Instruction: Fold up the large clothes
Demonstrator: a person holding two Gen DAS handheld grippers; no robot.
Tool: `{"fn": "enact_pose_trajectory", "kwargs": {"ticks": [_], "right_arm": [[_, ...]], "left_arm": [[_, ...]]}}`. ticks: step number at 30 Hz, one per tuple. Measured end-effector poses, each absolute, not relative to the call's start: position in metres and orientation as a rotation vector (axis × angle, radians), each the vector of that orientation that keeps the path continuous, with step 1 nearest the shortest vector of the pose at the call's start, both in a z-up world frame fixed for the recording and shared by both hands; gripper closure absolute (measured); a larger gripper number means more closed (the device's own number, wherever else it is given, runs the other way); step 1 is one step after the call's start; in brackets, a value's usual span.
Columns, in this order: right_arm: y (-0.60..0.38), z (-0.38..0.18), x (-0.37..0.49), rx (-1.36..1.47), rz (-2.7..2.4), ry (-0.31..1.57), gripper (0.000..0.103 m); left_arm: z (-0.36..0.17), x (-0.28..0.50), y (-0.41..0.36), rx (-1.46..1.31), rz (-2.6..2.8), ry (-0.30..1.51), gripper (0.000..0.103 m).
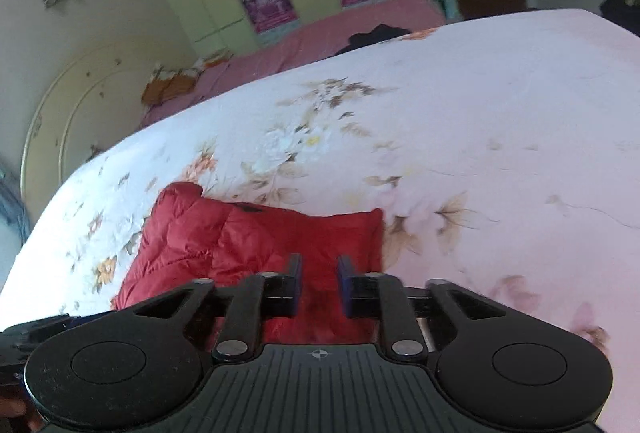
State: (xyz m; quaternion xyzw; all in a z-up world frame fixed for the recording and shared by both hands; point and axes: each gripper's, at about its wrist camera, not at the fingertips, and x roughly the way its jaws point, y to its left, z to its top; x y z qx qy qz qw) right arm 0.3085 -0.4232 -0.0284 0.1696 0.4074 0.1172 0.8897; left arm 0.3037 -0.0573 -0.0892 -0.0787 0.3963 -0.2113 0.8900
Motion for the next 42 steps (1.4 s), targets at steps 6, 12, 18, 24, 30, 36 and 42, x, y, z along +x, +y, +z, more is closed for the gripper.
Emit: {"fn": "enact_pose_trajectory", "kwargs": {"ticks": [6, 12, 18, 24, 30, 36, 42], "right_arm": [[-0.435, -0.054, 0.272, 0.568, 0.322, 0.958, 0.038], [-0.425, -0.073, 0.283, 0.614, 0.317, 0.961, 0.089], [-0.418, -0.084, 0.302, 0.458, 0.267, 0.991, 0.091], [-0.414, -0.075, 0.294, 0.379, 0.242, 0.992, 0.090], [-0.399, -0.023, 0.248, 0.313, 0.375, 0.885, 0.067], [-0.359, -0.029, 0.212, 0.121, 0.475, 0.910, 0.067], [-0.357, -0.065, 0.189, 0.098, 0.422, 0.947, 0.067]], "left_arm": [[-0.088, 0.285, -0.042, -0.203, -0.456, 0.808, 0.052], [-0.095, 0.288, -0.049, -0.200, -0.455, 0.824, 0.052], [-0.105, 0.294, -0.067, -0.155, -0.478, 0.859, 0.051], [-0.094, 0.287, -0.067, -0.120, -0.495, 0.862, 0.052], [-0.075, 0.251, -0.050, -0.163, -0.540, 0.828, 0.052], [-0.084, 0.225, -0.061, -0.153, -0.576, 0.834, 0.052], [-0.101, 0.204, -0.065, -0.098, -0.542, 0.825, 0.052]]}}
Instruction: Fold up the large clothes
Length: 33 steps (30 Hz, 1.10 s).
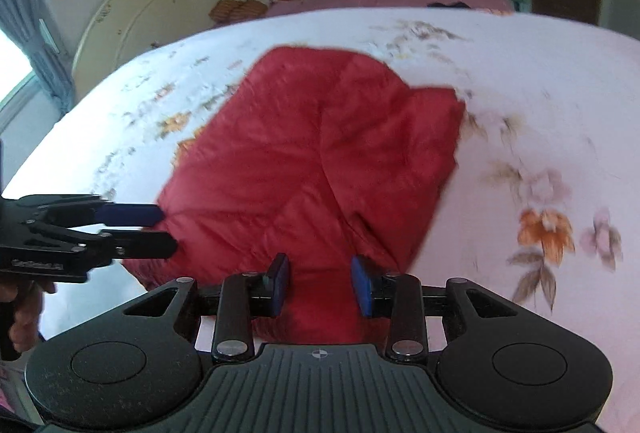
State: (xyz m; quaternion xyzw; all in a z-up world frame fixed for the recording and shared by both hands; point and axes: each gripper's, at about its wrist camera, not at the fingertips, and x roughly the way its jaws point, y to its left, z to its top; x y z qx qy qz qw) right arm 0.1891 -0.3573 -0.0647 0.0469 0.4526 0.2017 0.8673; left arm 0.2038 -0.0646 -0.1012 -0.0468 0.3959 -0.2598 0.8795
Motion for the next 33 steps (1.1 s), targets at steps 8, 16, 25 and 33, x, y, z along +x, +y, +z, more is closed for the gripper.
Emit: {"fn": "enact_pose_trajectory", "kwargs": {"ticks": [8, 16, 25, 33], "right_arm": [[-0.361, -0.083, 0.194, 0.116, 0.392, 0.984, 0.067], [-0.386, -0.028, 0.240, 0.192, 0.304, 0.774, 0.067], [-0.403, -0.087, 0.303, 0.285, 0.267, 0.881, 0.091], [-0.418, -0.090, 0.299, 0.328, 0.329, 0.897, 0.091]], "left_arm": [[-0.105, 0.207, -0.073, -0.029, -0.529, 0.841, 0.053], [-0.068, 0.250, -0.061, -0.061, -0.482, 0.698, 0.053], [-0.106, 0.295, -0.073, -0.115, -0.432, 0.804, 0.051], [-0.095, 0.286, -0.078, -0.096, -0.406, 0.805, 0.041]]}}
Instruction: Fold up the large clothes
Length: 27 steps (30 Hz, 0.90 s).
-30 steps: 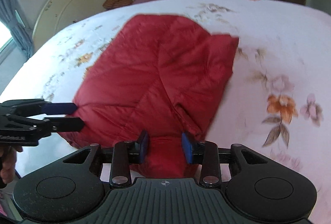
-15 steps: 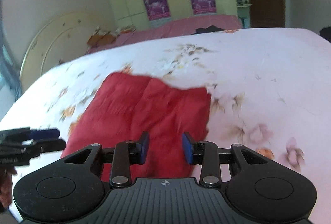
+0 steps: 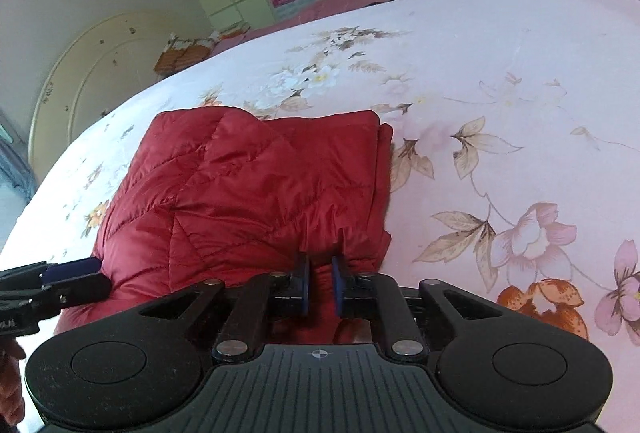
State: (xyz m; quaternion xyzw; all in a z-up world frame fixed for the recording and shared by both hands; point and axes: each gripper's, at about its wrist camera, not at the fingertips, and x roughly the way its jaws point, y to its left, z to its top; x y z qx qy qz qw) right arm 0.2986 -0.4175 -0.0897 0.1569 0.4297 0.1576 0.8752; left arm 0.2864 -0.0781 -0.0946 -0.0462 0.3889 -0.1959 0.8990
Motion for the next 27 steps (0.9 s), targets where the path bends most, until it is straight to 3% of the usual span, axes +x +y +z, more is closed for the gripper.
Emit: {"fn": "enact_pose_trajectory", "kwargs": {"ticks": [1, 2, 3, 4, 5, 12, 14, 23, 27], "right_arm": [[-0.423, -0.083, 0.296, 0.351, 0.334, 0.873, 0.090], [-0.429, -0.079, 0.294, 0.385, 0.330, 0.851, 0.083], [-0.438, -0.077, 0.293, 0.434, 0.319, 0.841, 0.067], [-0.444, -0.076, 0.292, 0.470, 0.307, 0.832, 0.031], [-0.450, -0.077, 0.293, 0.505, 0.309, 0.820, 0.026], [-0.462, -0.104, 0.318, 0.698, 0.355, 0.918, 0.027], [-0.465, -0.116, 0.325, 0.738, 0.357, 0.952, 0.031], [-0.460, -0.132, 0.334, 0.858, 0.427, 0.969, 0.032], [-0.463, -0.138, 0.333, 0.892, 0.441, 0.982, 0.045]], "left_arm": [[-0.091, 0.285, -0.076, -0.097, -0.397, 0.794, 0.031], [-0.088, 0.283, -0.074, -0.098, -0.382, 0.778, 0.012], [-0.087, 0.283, -0.072, -0.103, -0.367, 0.770, 0.010], [-0.087, 0.285, -0.069, -0.118, -0.359, 0.777, 0.010], [-0.088, 0.289, -0.067, -0.140, -0.351, 0.793, 0.010], [-0.104, 0.317, -0.041, -0.408, -0.325, 0.863, 0.015], [-0.108, 0.321, -0.035, -0.442, -0.313, 0.875, 0.017], [-0.132, 0.326, -0.022, -0.536, -0.307, 0.927, 0.019], [-0.134, 0.329, -0.028, -0.541, -0.303, 0.932, 0.019]]}}
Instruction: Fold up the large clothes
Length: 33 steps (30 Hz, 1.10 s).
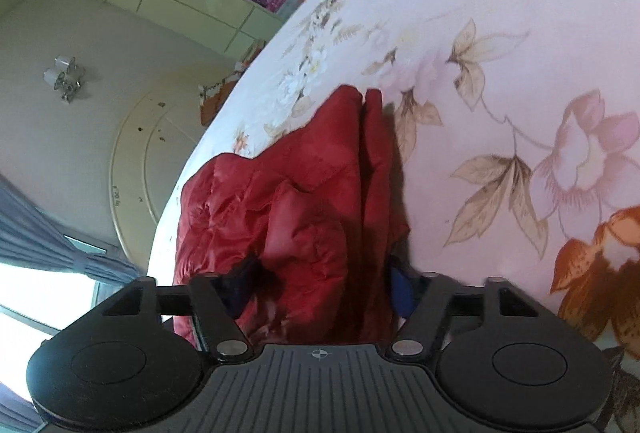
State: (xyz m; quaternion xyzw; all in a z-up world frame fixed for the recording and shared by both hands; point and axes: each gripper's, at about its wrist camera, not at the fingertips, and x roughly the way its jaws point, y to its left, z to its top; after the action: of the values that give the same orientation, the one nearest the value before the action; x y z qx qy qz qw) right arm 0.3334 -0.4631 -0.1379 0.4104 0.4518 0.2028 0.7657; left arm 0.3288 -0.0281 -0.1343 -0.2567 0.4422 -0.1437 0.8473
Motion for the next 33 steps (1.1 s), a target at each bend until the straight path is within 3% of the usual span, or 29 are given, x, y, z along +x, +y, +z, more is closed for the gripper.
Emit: {"fn": "enact_pose_trajectory", "kwargs": {"ticks": [2, 7, 16, 19, 24, 26, 33], "right_arm": [[-0.464, -0.140, 0.334, 0.890, 0.446, 0.991, 0.056], [-0.455, -0.136, 0.333, 0.826, 0.451, 0.991, 0.068], [-0.448, -0.129, 0.332, 0.788, 0.444, 1.003, 0.069], [-0.444, -0.122, 0.335, 0.773, 0.450, 0.995, 0.075], [-0.434, -0.117, 0.337, 0.699, 0.439, 0.999, 0.075], [-0.435, -0.113, 0.335, 0.712, 0.443, 0.988, 0.080], [-0.415, -0.084, 0.329, 0.713, 0.497, 0.921, 0.081]], "left_arm": [[-0.134, 0.331, -0.032, -0.530, -0.302, 0.933, 0.019], [-0.131, 0.332, -0.042, -0.454, -0.298, 0.923, 0.025], [-0.129, 0.328, -0.044, -0.423, -0.291, 0.910, 0.030], [-0.128, 0.328, -0.045, -0.416, -0.290, 0.911, 0.031], [-0.124, 0.330, -0.047, -0.392, -0.290, 0.918, 0.033], [-0.120, 0.328, -0.047, -0.385, -0.292, 0.913, 0.035], [-0.090, 0.312, -0.023, -0.387, -0.309, 0.834, 0.039]]}}
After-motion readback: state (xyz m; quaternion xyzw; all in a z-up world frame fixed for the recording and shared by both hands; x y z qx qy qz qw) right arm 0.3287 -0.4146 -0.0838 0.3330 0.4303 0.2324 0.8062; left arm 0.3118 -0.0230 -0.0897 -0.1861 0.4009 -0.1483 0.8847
